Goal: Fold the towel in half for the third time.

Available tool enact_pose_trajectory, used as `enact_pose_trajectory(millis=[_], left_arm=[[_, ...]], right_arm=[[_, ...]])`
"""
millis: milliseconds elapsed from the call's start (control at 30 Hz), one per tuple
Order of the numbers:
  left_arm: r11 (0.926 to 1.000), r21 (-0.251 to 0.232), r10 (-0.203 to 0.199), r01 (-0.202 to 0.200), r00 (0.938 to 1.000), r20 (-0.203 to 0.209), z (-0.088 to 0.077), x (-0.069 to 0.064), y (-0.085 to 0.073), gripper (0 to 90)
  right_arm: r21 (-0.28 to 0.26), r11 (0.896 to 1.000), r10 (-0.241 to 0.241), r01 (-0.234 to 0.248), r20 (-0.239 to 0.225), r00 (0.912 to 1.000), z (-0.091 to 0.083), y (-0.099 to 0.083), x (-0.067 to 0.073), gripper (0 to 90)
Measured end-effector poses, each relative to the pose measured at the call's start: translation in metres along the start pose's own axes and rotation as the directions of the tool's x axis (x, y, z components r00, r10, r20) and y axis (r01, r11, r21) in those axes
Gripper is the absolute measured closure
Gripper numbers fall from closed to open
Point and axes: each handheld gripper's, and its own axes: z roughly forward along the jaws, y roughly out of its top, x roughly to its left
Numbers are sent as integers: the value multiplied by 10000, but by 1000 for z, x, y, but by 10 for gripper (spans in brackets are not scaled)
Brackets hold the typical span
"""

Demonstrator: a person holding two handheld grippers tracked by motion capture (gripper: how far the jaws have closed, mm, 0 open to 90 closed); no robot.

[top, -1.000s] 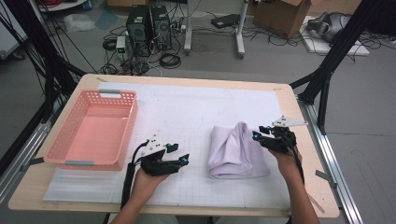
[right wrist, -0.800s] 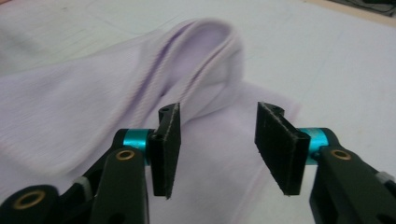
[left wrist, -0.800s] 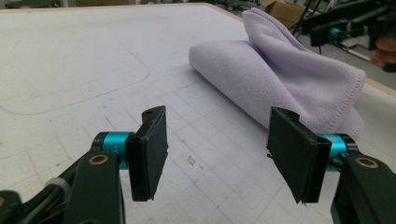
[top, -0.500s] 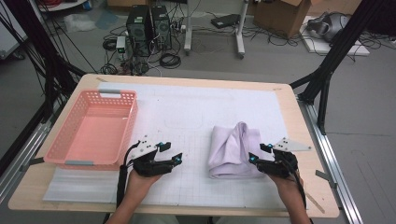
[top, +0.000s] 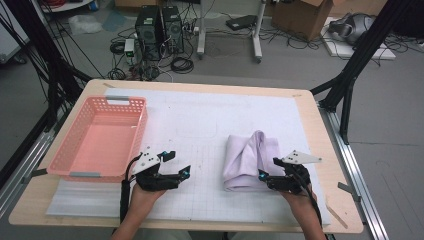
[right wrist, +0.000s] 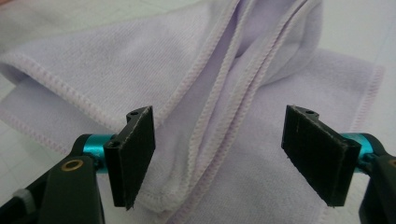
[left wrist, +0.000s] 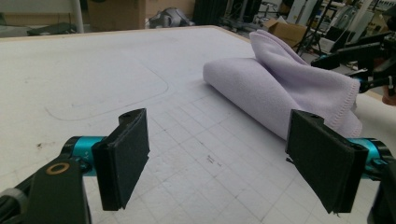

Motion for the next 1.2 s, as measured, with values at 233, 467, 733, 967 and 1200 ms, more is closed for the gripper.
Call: enact_pose_trajectory(millis=[233, 467, 733, 967, 1200], left_arm=[[9999, 132, -76, 78, 9999, -129, -1, 2, -1, 228], [9998, 127, -152, 156, 9995, -259, -3, 4, -1, 233], [9998, 138, -115, 119, 9995, -282, -3, 5, -1, 236], [9998, 118, -145, 149, 9994, -320, -4, 6, -1, 237], [9998, 152, -127, 131, 9995, -301, -4, 5, -1, 238]], right_arm=[[704, 9970, 381, -332, -694, 9969, 4, -4, -1, 808], [490, 9988, 64, -75, 224, 9997, -16, 2, -4, 833], [1192, 9929, -142, -54, 1634, 9864, -30, -4, -14, 678], [97, 9993, -360, 350, 1320, 9906, -38, 10, -2, 673], [1036, 9943, -299, 237, 581, 9979, 2, 13, 1, 625]])
